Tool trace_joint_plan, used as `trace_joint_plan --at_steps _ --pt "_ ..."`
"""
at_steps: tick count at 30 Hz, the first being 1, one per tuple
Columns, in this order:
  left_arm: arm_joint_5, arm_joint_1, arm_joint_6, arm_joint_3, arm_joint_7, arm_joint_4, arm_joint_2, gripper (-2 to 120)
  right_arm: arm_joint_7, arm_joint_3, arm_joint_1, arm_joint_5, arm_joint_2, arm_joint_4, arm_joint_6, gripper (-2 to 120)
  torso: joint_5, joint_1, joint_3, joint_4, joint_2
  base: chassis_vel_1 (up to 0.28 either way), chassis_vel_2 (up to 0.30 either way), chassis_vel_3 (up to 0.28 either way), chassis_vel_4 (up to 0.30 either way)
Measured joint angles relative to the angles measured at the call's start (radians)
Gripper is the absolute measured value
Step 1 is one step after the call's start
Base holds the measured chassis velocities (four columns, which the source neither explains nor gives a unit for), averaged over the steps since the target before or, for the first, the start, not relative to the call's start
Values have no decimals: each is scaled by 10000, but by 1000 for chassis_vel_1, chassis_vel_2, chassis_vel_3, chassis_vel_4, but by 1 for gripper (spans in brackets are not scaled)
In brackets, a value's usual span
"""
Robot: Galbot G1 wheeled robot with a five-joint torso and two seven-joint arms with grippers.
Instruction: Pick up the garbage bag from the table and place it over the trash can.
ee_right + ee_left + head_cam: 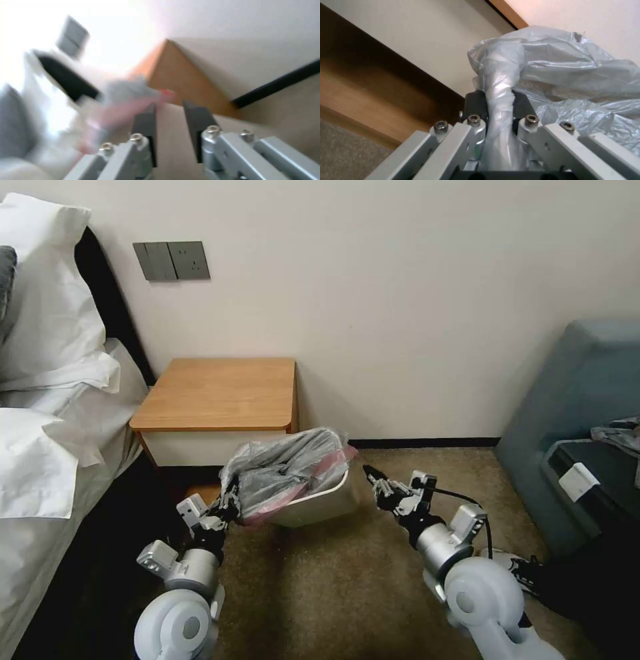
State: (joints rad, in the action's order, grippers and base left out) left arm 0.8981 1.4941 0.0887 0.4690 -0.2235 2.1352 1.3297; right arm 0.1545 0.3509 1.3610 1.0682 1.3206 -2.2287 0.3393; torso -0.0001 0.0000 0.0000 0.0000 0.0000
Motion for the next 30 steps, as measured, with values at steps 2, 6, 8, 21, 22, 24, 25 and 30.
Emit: trace_joint_plan --at_steps 2,6,8,21,22,24,25,30 --pt "6 -15 -3 -5 -1 -10 6 6 242 25 -56 1075 183 -99 -85 31 -1 0 0 0 0 0 0 0 0" --pt "33 -26 -5 -20 -5 -9 9 6 639 111 -220 3276 587 -145 -234 47 0 0 0 0 0 0 0 0 0" --pt "49 -28 -5 -20 -5 -1 1 6 703 123 -251 3551 646 -131 -254 51 0 0 0 0 0 0 0 0 0" --pt "163 -74 -9 11 -19 50 -97 6 826 -66 -388 4065 1141 293 -274 97 0 0 0 1 0 0 0 0 0" --pt "165 -82 -10 12 -20 50 -97 6 825 -77 -378 4046 1159 293 -270 99 0 0 0 1 0 0 0 0 0" --pt "168 -106 -11 10 -21 44 -96 6 814 -91 -345 4021 1195 284 -262 100 0 0 0 0 0 0 0 0 0" --pt "168 -106 -11 10 -21 44 -96 6 814 -91 -345 4021 1195 284 -262 100 0 0 0 0 0 0 0 0 0" --pt "170 -125 -10 -20 -21 28 -85 6 725 -141 -393 3974 1247 333 -243 99 0 0 0 0 0 0 0 0 0"
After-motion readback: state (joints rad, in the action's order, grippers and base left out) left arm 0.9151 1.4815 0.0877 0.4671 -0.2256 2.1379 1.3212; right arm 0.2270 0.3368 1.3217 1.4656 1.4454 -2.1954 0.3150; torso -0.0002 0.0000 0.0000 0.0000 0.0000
